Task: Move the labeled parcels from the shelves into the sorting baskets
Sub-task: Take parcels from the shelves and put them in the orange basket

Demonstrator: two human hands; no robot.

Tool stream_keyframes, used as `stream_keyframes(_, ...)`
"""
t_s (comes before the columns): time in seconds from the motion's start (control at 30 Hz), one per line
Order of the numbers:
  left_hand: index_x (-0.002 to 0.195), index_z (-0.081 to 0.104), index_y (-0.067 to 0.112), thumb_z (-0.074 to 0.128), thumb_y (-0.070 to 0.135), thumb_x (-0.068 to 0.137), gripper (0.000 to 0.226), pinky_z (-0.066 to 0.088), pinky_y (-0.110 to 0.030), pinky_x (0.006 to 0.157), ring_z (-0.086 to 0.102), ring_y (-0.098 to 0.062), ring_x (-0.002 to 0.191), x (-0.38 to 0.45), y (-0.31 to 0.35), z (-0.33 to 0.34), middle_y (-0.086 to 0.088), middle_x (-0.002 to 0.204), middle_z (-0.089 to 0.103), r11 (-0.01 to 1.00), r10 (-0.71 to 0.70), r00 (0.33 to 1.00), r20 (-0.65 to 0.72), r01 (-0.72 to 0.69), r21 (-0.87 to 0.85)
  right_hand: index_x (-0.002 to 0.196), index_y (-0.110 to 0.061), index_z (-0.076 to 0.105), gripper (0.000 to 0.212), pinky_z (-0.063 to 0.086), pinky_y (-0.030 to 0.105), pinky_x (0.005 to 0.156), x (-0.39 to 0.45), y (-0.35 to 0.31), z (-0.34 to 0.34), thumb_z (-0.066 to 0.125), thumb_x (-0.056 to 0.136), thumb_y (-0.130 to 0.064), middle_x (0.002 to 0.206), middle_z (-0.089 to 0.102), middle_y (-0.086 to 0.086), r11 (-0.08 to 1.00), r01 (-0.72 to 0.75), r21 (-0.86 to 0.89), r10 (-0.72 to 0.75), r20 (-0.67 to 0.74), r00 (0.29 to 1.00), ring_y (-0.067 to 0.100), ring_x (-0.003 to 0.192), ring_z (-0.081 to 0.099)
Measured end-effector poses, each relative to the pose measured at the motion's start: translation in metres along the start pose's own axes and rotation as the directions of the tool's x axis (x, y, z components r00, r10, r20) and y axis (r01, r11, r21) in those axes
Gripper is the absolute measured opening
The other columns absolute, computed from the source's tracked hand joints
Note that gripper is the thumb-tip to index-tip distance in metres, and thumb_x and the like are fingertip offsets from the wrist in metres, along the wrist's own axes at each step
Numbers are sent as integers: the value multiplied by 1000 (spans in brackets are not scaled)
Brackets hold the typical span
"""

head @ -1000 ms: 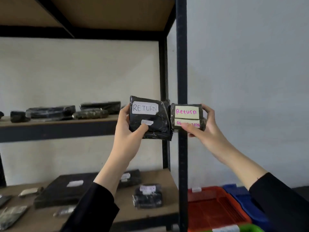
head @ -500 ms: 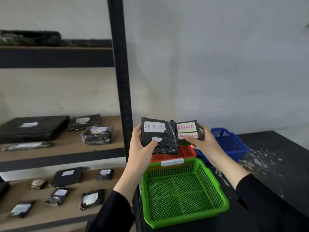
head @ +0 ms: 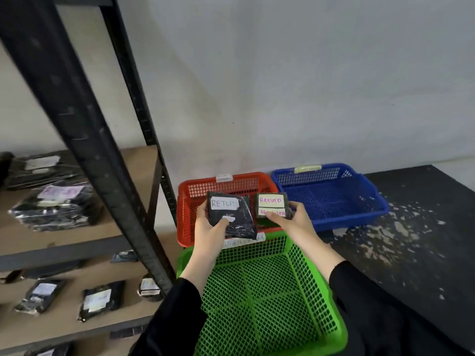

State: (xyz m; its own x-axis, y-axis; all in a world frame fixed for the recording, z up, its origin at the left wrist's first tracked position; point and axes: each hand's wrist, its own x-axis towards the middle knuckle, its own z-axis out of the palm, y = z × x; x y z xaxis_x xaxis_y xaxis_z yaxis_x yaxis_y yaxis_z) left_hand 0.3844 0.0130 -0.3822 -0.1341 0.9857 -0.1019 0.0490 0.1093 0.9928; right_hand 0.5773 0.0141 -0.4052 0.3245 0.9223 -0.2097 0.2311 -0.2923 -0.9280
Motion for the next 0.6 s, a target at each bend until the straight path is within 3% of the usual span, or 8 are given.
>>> stream_keyframes(0.1, 137, 40, 21, 54, 0, 89, 55, 41, -27, 90, 54, -15, 106, 47, -14, 14, 3, 118, 57, 995, -84, 996, -30, 85, 44, 130, -14, 43, 71, 46, 32, 92, 46, 1, 18, 79, 72, -36, 125, 59, 4, 998, 36, -53, -38, -20, 999, 19, 110, 57)
stream_keyframes(0.23, 139, 37, 17, 53, -3, 89, 56, 41, -25, 91, 53, -13, 109, 107, -37, 29, -1, 124, 57, 990, -122, 992, -15, 123, 64, 128, -9, 50, 57, 41, 25, 83, 101, 5, 47, 73, 80, -32, 115, 62, -3, 987, 39, -158, -41, -9, 999, 15, 107, 57)
stream_keyframes(0.33, 143, 31, 15, 53, -4, 89, 61, 39, -24, 91, 49, -13, 114, 146, -59, 35, -3, 128, 53, 978, -197, 980, 19, 195, 75, 120, -9, 55, 52, 47, 41, 92, 141, 21, 68, 73, 79, -34, 114, 67, 7, 966, 44, -254, -54, -33, 998, 26, 109, 59)
stream_keyframes(0.43, 144, 28, 15, 53, -6, 88, 65, 40, -29, 97, 48, -16, 118, 181, -83, 41, -5, 134, 50, 957, -285, 957, 45, 282, 71, 121, -8, 51, 52, 46, 46, 93, 173, 35, 85, 72, 80, -33, 116, 61, 14, 946, -11, -325, -5, -48, 999, 31, 111, 52)
stream_keyframes(0.6, 144, 25, 12, 51, -7, 88, 64, 41, -31, 95, 48, -16, 115, 217, -114, 53, -11, 137, 50, 930, -364, 931, 36, 362, 63, 142, -9, 29, 66, 41, 41, 95, 200, 43, 101, 65, 87, -14, 128, 44, 18, 911, 41, -410, -66, -47, 997, 34, 113, 47)
